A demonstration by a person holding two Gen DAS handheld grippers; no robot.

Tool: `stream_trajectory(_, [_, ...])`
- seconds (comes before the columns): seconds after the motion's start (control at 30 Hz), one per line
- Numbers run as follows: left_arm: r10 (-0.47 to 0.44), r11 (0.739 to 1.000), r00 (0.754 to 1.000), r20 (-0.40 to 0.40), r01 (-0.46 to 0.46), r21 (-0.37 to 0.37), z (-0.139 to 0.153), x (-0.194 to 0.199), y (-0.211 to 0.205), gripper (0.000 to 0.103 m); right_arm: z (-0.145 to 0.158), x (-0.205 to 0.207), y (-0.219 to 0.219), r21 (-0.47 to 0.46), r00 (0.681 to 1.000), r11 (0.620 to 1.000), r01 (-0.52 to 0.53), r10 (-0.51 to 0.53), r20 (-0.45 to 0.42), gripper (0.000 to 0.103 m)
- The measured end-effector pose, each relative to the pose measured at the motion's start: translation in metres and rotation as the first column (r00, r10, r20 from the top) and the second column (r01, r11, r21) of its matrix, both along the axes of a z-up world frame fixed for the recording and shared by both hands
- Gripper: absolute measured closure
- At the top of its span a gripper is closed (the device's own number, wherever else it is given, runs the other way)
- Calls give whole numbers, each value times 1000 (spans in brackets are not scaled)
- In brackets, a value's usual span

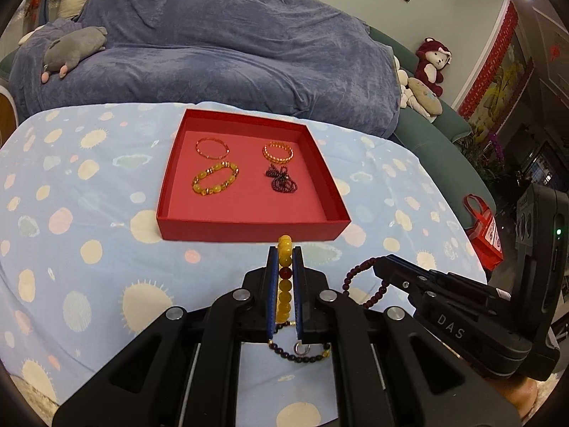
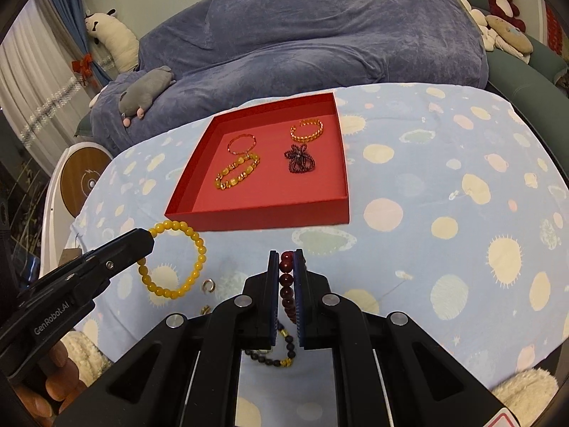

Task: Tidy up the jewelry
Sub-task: 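Carry both bracelets into the red box and open both tools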

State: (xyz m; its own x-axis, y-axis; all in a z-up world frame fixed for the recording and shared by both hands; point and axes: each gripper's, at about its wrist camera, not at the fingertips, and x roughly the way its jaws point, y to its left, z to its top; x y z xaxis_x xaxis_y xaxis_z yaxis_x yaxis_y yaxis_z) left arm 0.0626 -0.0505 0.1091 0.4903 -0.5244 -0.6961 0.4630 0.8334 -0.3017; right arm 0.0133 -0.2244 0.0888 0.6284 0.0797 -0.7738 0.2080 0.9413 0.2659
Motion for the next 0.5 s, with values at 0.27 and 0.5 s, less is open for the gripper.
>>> stream_trajectory(0.27, [11, 998, 999, 41, -8, -64, 30, 59, -21, 96, 28, 69, -7, -3, 998, 1000, -19, 19, 64, 95])
stream_trajectory(0.5, [51, 988, 998, -42, -56, -144, 7, 109, -23, 96, 5, 119, -4, 93, 999, 995, -26, 22, 43, 95])
